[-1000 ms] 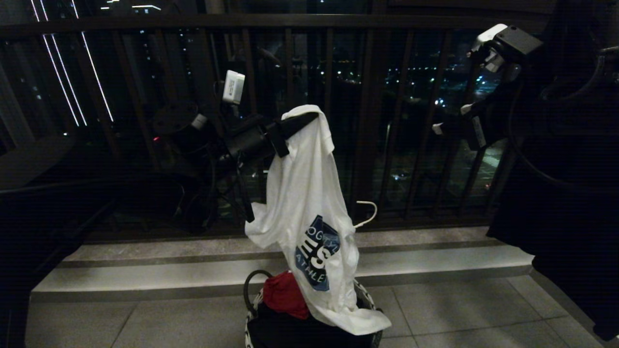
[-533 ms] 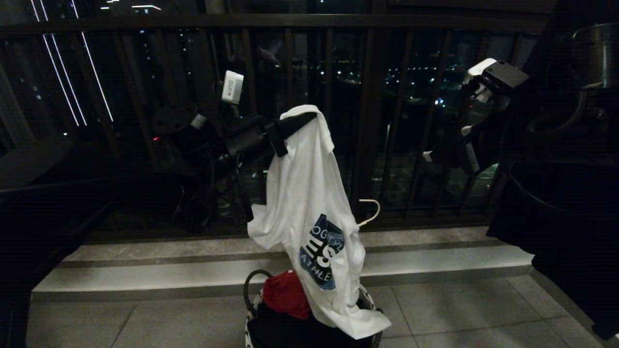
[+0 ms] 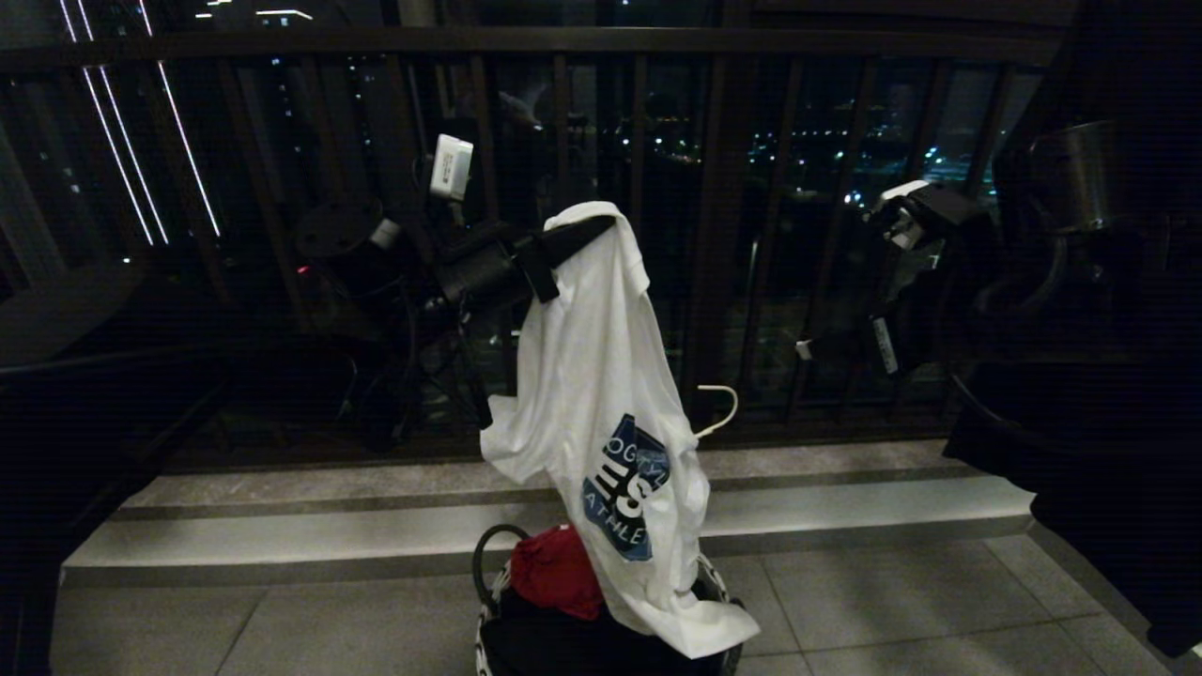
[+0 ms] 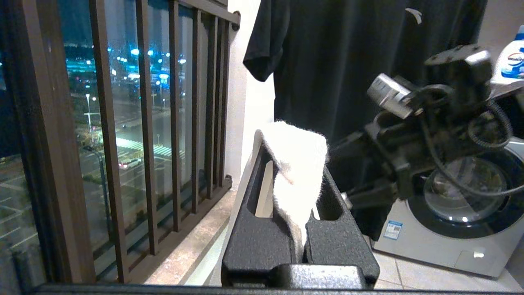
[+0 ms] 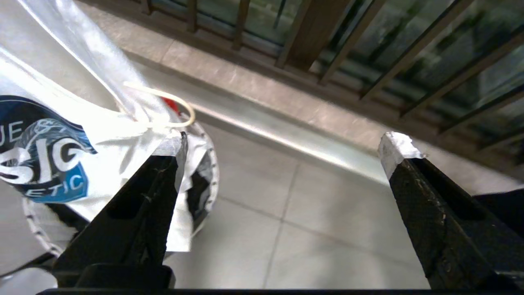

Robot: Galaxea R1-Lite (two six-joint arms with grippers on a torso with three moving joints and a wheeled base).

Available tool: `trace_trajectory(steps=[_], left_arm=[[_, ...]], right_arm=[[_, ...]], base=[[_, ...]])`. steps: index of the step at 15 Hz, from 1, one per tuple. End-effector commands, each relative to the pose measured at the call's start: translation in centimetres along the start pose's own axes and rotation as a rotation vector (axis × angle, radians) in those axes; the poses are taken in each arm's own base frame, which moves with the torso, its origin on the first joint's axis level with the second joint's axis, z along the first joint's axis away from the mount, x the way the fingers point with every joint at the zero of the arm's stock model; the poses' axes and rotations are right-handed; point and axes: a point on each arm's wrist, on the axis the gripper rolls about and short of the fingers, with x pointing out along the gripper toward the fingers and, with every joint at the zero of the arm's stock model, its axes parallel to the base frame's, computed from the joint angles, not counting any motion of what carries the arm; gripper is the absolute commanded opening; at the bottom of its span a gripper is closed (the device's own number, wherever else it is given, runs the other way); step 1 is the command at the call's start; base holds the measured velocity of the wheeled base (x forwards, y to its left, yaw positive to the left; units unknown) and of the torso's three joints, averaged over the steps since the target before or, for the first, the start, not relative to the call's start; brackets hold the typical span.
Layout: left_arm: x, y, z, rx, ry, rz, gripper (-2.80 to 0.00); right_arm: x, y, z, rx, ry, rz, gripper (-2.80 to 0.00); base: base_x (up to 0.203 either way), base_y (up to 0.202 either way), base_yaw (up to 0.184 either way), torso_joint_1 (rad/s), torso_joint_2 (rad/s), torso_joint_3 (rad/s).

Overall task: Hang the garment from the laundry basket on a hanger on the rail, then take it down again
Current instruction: Hang the clothes on the clothes rack

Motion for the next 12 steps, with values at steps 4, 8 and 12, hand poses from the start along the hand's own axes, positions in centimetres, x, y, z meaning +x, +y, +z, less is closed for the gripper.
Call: trace_trajectory(steps=[4, 8, 12], left_arm=[[0.0, -0.1, 0.3, 0.005, -0.008, -0.006, -2.8], [0.1, -0.2, 0.6, 0.002, -0.013, -0.008, -2.8], [0.1, -0.2, 0.6, -0.006, -0.013, -0.008, -2.8]], right_arm=[[1.9, 1.1, -0.6, 0.223, 0.042, 0.081, 0.0], [2.1, 1.5, -0.4, 0.391, 0.094, 0.137, 0.0], [1.7, 1.4, 0.4, 0.507, 0.211, 0.205, 0.0]], base=[[0.0, 0.0, 0.0, 0.0, 0.0, 0.0], [0.0, 0.0, 0.0, 0.0, 0.0, 0.0], [0.0, 0.0, 0.0, 0.0, 0.0, 0.0]])
